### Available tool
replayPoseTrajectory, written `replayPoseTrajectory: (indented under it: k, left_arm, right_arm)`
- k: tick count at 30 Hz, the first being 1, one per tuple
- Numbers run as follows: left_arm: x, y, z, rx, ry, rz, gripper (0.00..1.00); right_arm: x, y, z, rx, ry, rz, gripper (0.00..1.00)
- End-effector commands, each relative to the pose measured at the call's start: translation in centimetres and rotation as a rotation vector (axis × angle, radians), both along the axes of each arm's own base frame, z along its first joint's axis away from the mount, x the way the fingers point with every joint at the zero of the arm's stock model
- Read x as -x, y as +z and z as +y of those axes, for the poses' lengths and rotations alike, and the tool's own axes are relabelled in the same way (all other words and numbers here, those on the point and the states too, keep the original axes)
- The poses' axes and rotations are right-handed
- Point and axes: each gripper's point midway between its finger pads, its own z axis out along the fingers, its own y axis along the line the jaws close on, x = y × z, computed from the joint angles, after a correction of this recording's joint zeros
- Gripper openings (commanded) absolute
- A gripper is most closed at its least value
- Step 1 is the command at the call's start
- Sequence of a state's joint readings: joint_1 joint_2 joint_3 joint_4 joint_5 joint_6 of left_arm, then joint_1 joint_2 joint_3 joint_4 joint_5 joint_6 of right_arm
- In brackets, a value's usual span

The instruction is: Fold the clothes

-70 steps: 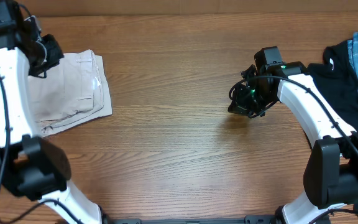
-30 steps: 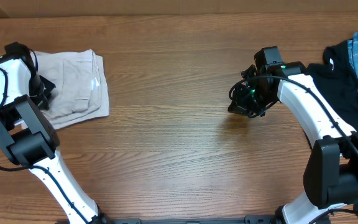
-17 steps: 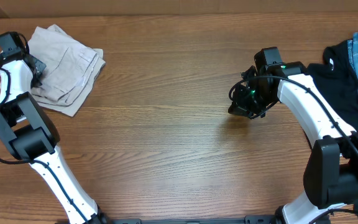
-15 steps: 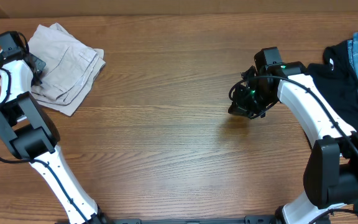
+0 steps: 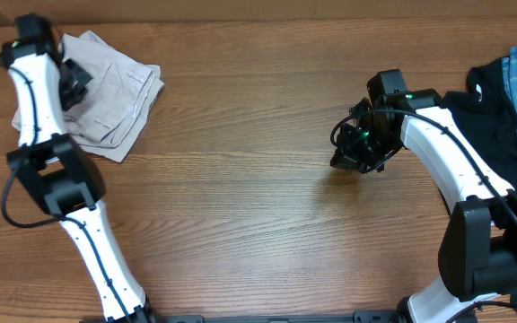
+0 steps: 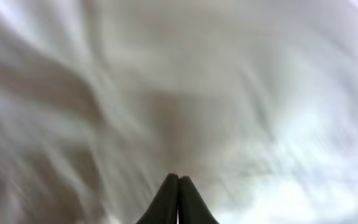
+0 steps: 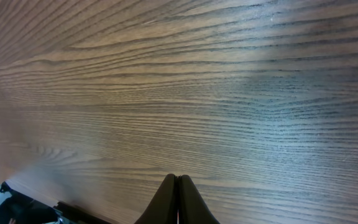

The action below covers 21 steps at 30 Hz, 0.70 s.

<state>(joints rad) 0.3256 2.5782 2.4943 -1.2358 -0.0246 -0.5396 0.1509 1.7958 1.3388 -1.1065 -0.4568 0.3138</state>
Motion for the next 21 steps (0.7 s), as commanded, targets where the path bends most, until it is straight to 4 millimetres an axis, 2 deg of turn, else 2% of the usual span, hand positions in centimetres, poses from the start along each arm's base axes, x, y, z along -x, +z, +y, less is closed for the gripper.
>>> replayPoseTrajectory:
  k: [1,2,3,7,13,17,18,21]
  left_arm:
    - [-0.6,4.8,-3.9,0.011,-0.100,-0.053,0.04]
    - [-0.5,4.7,-4.6,0.009,-0.114,-0.040,0.04]
    - [-0.1,4.2,-6.2,0.007,-0.161,0.000,0.04]
    - [1.4,3.1,-8.9,0.021,-0.206,0.090,0.04]
    - [1.4,1.1,-9.2,-0.015,-0.216,0.123,0.04]
    - [2.3,-1.1,-9.3,0.007,-0.204,0.163,0.04]
    - [2.5,-2.3,-9.7,0.029,-0.205,0.171,0.04]
    - [2.3,-4.1,-10.1,0.055,-0.199,0.162,0.04]
  right_arm:
    - [-0.2,0.2,0.2,-0.014,0.001,-0.003,0.04]
    - [-0.1,0.3,0.3,-0.019,0.001,-0.002,0.04]
    - [-0.1,0.3,0.4,-0.025,0.001,0.000,0.04]
    - [0.0,0.4,0.5,-0.036,0.002,0.003,0.04]
    - [0.0,0.4,0.6,-0.038,0.002,0.003,0.04]
    - [-0.2,0.4,0.6,-0.039,0.003,-0.003,0.04]
    - [-0.3,0.4,0.6,-0.040,0.003,-0.008,0.04]
    - [-0.3,0.4,0.6,-0.041,0.003,-0.011,0.04]
